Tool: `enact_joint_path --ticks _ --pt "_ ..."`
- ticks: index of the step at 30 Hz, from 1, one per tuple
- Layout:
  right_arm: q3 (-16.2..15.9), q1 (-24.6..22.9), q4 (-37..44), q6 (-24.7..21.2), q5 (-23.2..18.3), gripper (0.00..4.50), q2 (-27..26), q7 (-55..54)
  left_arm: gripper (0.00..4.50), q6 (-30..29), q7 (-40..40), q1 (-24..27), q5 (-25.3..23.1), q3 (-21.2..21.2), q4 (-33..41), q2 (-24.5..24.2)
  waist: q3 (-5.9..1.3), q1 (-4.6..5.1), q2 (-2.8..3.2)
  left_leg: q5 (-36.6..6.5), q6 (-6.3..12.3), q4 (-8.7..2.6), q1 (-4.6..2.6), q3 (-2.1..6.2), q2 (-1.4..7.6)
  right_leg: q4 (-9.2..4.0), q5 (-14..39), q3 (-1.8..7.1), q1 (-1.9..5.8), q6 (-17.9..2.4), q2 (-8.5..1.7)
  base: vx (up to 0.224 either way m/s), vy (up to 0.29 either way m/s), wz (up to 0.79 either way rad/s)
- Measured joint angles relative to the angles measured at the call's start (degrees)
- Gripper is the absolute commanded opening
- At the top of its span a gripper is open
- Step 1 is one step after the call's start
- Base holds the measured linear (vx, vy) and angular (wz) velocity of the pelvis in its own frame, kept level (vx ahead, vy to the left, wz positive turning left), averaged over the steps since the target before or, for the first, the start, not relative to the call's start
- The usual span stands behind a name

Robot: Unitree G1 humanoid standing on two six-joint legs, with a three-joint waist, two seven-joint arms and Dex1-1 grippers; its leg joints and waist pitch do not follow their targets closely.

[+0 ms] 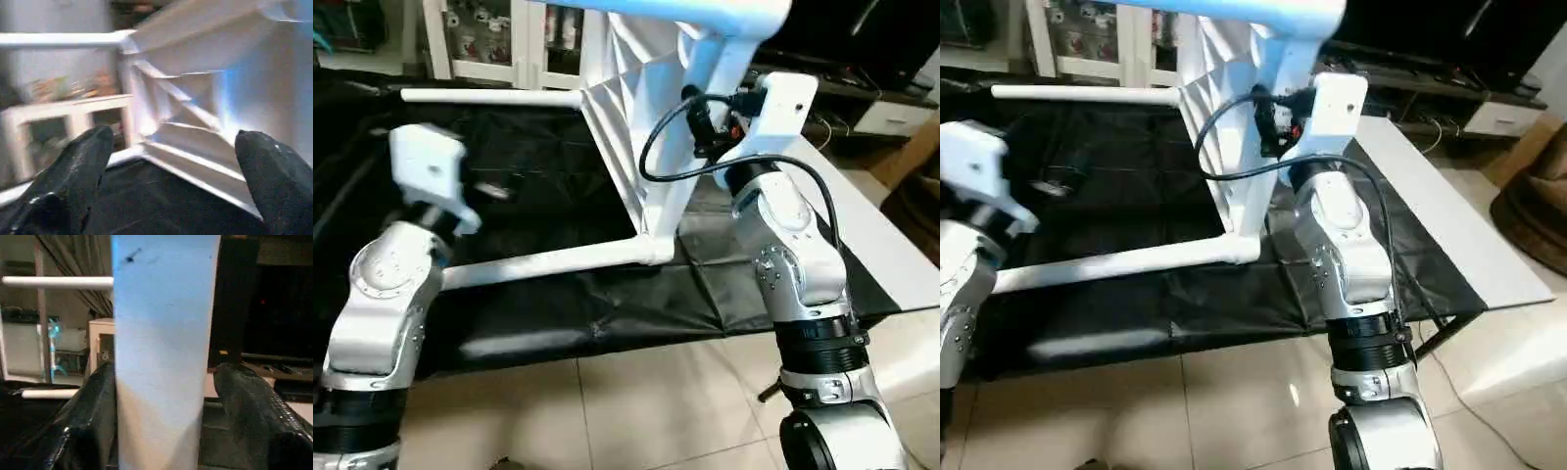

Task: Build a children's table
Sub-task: Flip table

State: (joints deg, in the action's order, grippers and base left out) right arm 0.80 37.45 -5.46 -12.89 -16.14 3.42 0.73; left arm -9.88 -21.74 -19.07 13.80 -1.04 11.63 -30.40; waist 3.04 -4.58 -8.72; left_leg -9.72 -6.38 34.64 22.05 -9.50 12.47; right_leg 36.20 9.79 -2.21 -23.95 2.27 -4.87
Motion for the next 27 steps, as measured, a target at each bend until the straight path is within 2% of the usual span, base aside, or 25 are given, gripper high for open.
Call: enact_joint_path --ticks 4,7,9,11,14,16,18,20,22,25,27 --pt "-0.4 -5.7 3.9 0.2 -0.5 3.84 0.5 2.7 4.50 -0.8 -7.0 0.9 -0.4 2.9 4.1 -5.3 0.12 -0.57 0.38 0.1 -0.14 -0.01 -0.02 0.01 0.40 0.01 0.0 0.00 0.00 -0.3 0.41 0.000 0.000 0.00" --pt "-1.4 -12.9 9.4 0.2 -1.9 3.96 2.0 7.0 4.50 -4.7 -10.9 2.0 3.2 3.0 8.2 -7.6 0.19 -0.78 0.52 0.1 -0.14 0.00 -0.06 0.03 0.44 0.07 0.0 -0.01 0.02 -0.5 0.46 0.000 0.000 0.00" --pt "-1.5 -17.0 12.2 0.7 -2.4 4.27 3.0 9.1 4.50 -7.7 -12.2 2.1 7.3 2.1 11.5 -7.6 0.20 -0.72 0.72 0.1 -0.14 0.01 -0.08 0.02 0.44 0.08 0.0 0.01 0.03 -0.6 0.46 0.000 0.000 0.00" --pt "-1.4 -18.3 12.9 1.2 -2.4 4.27 3.8 10.0 4.50 -9.1 -12.5 2.1 10.1 0.8 13.1 -7.5 0.17 -0.49 1.18 0.1 -0.14 0.01 -0.14 0.02 0.43 0.07 0.0 0.02 0.03 -0.6 0.47 0.000 0.000 0.00" --pt "-1.4 -22.8 17.6 2.8 -3.4 4.27 4.7 12.7 4.50 -10.3 -12.6 2.3 13.5 -0.6 15.2 -6.8 0.21 -0.49 2.04 0.1 -0.14 -0.05 -0.30 0.05 0.43 0.10 0.0 0.01 0.06 -0.5 0.49 0.000 0.000 0.00" --pt "-1.9 -25.9 19.9 3.2 -4.4 4.27 5.3 14.7 4.50 -11.0 -12.5 2.1 11.5 -0.2 16.2 -7.9 0.23 -0.56 2.73 0.1 -0.14 -0.08 -0.38 0.14 0.43 0.11 0.0 0.00 0.10 -0.5 0.55 0.000 0.000 0.00" --pt "-3.9 -28.3 21.6 0.9 -4.7 4.27 6.5 16.1 4.50 -11.1 -12.9 0.3 6.3 1.5 16.1 -11.9 0.19 -0.55 2.92 0.1 -0.14 -0.16 -0.40 0.27 0.43 0.10 0.0 -0.04 0.12 -0.5 0.61 0.000 0.000 0.00" --pt "-6.7 -29.8 21.5 -1.5 -4.0 4.27 7.2 17.0 4.50 -10.2 -13.1 -2.5 2.5 1.6 16.2 -14.0 0.20 -0.52 3.05 0.1 -0.14 -0.17 -0.44 0.51 0.34 0.04 0.0 -0.08 0.15 -0.5 0.64 0.000 0.000 0.00" --pt "-8.8 -30.2 21.4 -3.4 -3.9 4.27 7.0 17.1 4.50 -8.2 -13.5 -5.0 1.5 1.6 16.1 -13.9 0.25 -0.50 3.24 0.1 -0.14 -0.16 -0.45 0.71 0.26 -0.01 0.0 -0.06 0.13 -0.5 0.58 0.000 0.000 0.00" --pt "-12.5 -30.7 20.8 -4.6 -1.6 4.27 6.8 17.0 4.50 -3.4 -14.3 -10.6 -0.2 0.8 15.8 -15.0 0.17 -0.53 3.16 0.1 -0.14 -0.15 -0.42 0.90 0.25 -0.02 0.0 -0.16 0.13 -0.5 0.59 0.000 0.000 0.00" --pt "-13.2 -30.8 20.1 -5.2 -0.7 4.27 6.6 16.9 4.50 -1.6 -14.5 -12.3 -0.5 -0.2 15.9 -15.7 0.10 -0.52 3.09 0.1 -0.14 -0.14 -0.44 0.92 0.16 -0.03 0.0 -0.11 0.12 -0.5 0.55 0.000 0.000 0.00"
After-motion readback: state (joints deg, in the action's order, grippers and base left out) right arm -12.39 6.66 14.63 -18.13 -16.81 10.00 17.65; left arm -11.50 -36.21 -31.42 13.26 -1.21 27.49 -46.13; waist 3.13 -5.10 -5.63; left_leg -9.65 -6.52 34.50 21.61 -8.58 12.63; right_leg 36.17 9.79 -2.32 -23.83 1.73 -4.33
